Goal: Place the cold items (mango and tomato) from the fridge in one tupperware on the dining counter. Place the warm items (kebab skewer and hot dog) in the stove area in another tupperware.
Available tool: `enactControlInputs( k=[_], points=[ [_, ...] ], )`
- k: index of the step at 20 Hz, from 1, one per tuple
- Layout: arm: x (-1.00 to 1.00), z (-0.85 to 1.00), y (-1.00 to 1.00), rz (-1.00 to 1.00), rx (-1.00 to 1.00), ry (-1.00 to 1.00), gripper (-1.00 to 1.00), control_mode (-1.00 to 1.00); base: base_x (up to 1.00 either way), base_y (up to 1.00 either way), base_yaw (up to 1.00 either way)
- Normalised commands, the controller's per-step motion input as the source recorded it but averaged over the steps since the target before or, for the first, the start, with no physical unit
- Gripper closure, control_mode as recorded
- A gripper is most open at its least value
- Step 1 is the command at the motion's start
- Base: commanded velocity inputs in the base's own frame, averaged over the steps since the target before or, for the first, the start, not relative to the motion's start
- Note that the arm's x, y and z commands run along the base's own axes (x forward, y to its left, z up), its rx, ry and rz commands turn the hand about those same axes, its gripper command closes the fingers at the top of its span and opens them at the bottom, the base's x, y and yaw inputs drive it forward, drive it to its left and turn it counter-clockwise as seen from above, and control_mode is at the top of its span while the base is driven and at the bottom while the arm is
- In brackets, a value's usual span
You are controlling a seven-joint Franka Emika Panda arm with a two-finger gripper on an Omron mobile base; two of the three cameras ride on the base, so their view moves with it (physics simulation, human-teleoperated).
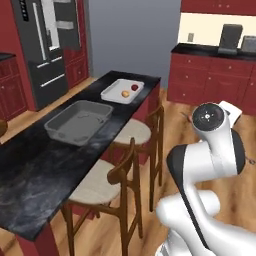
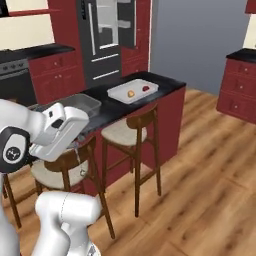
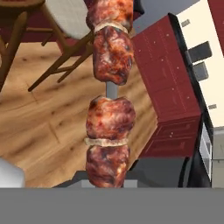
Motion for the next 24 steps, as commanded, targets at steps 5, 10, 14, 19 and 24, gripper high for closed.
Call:
enactControlInputs(
  k=[5,10,14,19,24],
  points=[
    [0.00,0.00,0.00,0.00,0.00,0.00,1.00,1.00,0.26,-0.58,0.59],
    [0.00,0.00,0.00,0.00,0.00,0.00,1.00,1.00,0.50,-0.56,0.59],
    [0.00,0.00,0.00,0.00,0.00,0.00,1.00,1.00,0.81,-0.66,0.45],
    [0.00,0.00,0.00,0.00,0.00,0.00,1.00,1.00,0.72,-0.70,0.44],
    [0.00,0.00,0.00,0.00,0.00,0.00,1.00,1.00,0.37,-0.97,0.19]
  ],
)
